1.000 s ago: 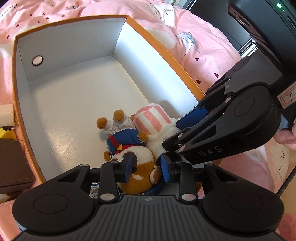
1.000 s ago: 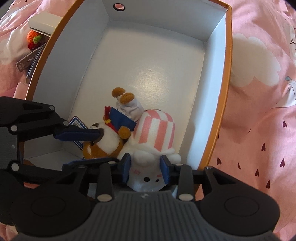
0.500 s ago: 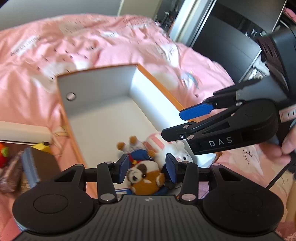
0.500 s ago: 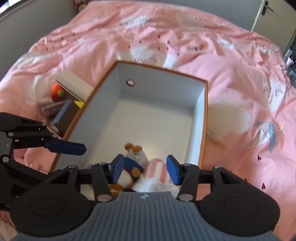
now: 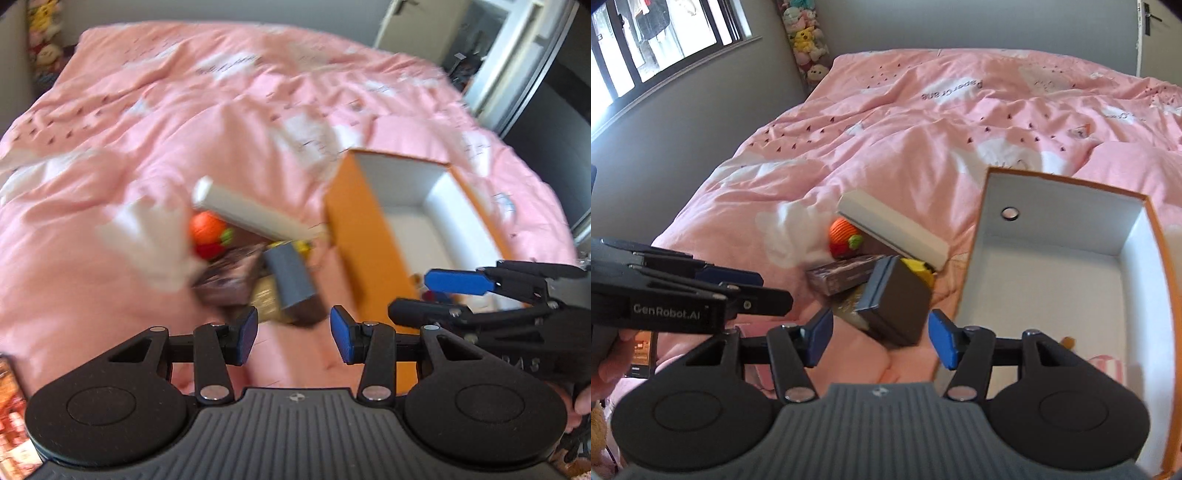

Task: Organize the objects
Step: 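Grasp the pink tube with the left gripper while the right grasps the pink fabric pouch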

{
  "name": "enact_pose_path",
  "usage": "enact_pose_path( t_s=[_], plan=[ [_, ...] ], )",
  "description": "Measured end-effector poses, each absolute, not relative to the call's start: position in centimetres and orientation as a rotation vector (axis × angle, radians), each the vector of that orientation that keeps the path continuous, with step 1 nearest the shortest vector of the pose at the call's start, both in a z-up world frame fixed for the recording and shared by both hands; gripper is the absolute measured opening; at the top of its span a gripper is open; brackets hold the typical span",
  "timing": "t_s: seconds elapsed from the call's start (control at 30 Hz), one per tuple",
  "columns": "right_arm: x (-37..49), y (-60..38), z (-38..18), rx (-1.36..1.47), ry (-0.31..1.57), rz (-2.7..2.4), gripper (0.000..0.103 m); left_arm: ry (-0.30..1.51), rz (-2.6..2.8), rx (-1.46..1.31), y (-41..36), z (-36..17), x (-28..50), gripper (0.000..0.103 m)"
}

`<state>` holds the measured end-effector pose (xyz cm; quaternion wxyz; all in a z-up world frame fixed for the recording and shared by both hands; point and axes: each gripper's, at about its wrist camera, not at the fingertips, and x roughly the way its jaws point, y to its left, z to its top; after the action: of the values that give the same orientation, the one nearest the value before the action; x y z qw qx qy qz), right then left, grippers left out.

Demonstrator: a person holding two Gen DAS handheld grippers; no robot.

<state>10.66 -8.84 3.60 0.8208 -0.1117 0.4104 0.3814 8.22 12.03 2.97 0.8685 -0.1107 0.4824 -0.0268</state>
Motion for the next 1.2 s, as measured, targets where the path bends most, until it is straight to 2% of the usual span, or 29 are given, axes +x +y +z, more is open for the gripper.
enact_pose_path(
  t_s=[0.23, 0.7, 0.93, 0.97, 1.13, 1.2],
  plan=[
    [9.4, -3.1, -0.4, -0.311, 0.997, 0.837, 0.059, 1.185, -0.018, -0.292, 17.1, 0.0, 8.8, 0.05],
    [9.7, 0.7, -5.9, -0.404, 1.196, 0.818, 0.059, 1.4, -0.118, -0.449, 18.8, -6.7, 11.2, 0.045],
    [9.8, 1.2, -6.8, -0.44, 1.201, 0.814, 0.065, 1.436, -0.118, -0.443, 18.4, -7.9, 10.9, 0.034],
    [9.8, 1.2, -6.9, -0.436, 1.202, 0.813, 0.064, 1.438, -0.116, -0.433, 18.2, -7.9, 10.8, 0.032],
    [9.9, 0.1, -5.7, -0.392, 1.204, 0.844, 0.045, 1.396, -0.131, -0.435, 18.2, -6.7, 9.4, 0.032],
    [9.9, -0.4, -5.1, -0.388, 1.189, 0.845, 0.041, 1.373, -0.133, -0.425, 18.0, -5.9, 8.8, 0.032]
  ],
)
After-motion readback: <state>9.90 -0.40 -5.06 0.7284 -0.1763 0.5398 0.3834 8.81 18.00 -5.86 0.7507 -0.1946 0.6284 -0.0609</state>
